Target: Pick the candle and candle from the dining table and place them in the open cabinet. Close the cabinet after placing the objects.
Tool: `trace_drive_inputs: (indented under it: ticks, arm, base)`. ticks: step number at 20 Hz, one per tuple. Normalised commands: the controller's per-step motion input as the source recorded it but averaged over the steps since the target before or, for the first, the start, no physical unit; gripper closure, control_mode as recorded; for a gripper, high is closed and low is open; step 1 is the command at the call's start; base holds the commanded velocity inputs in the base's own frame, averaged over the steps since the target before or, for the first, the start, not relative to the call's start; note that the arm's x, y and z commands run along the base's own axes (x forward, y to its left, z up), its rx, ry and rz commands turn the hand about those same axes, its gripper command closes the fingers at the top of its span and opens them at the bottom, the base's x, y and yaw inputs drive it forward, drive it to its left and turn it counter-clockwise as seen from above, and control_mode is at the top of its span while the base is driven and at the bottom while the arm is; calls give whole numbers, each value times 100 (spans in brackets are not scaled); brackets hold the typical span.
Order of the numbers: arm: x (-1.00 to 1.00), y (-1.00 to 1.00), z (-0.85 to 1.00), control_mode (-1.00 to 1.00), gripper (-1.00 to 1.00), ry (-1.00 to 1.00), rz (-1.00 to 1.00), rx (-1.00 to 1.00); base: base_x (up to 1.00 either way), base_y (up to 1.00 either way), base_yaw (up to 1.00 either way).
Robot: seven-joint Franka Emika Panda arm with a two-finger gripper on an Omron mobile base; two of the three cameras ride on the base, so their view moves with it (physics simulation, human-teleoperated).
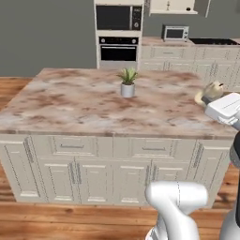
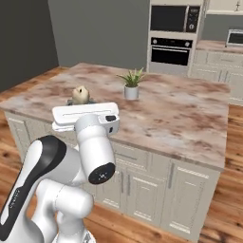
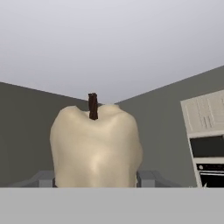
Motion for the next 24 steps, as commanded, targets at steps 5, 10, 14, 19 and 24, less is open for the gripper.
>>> trace_drive_inputs:
  ticks: [5,10,14,19,24]
  arm:
    - [0,0,0,100,100,0,0,0]
    - [0,0,0,100,100,0,0,0]
    - [0,0,0,100,100,0,0,0]
    - [0,0,0,100,100,0,0,0]
    - [0,0,0,100,100,0,0,0]
  base:
    - [0,-100,0]
    - [14,-100,0]
    - [24,-100,0]
    - [28,-100,0]
    - [38,-100,0]
